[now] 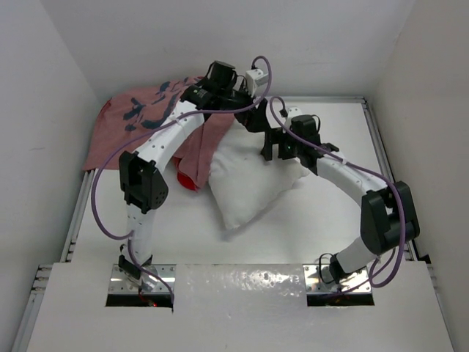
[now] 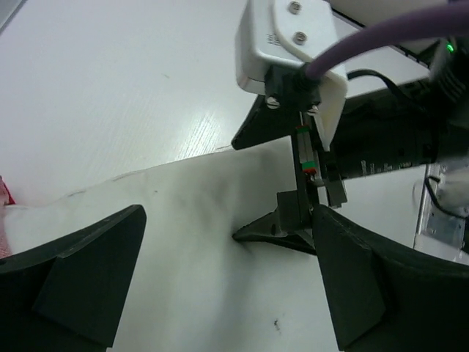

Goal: Put the pillow into the pillowcase

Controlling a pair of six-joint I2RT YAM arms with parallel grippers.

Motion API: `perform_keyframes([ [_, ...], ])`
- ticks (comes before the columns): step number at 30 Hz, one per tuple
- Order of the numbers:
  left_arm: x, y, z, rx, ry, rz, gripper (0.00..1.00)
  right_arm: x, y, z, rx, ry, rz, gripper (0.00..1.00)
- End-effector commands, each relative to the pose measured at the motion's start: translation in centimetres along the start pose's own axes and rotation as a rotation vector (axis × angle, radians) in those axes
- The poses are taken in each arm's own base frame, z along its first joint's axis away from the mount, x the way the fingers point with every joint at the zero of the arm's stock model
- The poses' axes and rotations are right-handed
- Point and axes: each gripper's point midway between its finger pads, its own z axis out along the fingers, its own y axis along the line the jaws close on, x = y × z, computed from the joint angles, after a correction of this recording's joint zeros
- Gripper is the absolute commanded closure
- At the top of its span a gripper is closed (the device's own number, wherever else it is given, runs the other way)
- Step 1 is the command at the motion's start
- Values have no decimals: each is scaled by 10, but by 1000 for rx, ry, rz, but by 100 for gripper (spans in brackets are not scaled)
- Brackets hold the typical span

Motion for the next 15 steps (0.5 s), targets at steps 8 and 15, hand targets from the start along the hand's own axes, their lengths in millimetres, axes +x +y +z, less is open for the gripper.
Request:
perform_keyframes([
  [8, -17, 86, -73, -330, -58, 132, 20, -55, 17, 1, -85, -136, 113, 1],
  [15, -11, 117, -64, -453, -68, 40, 29, -57, 9, 16, -104, -68, 156, 1],
])
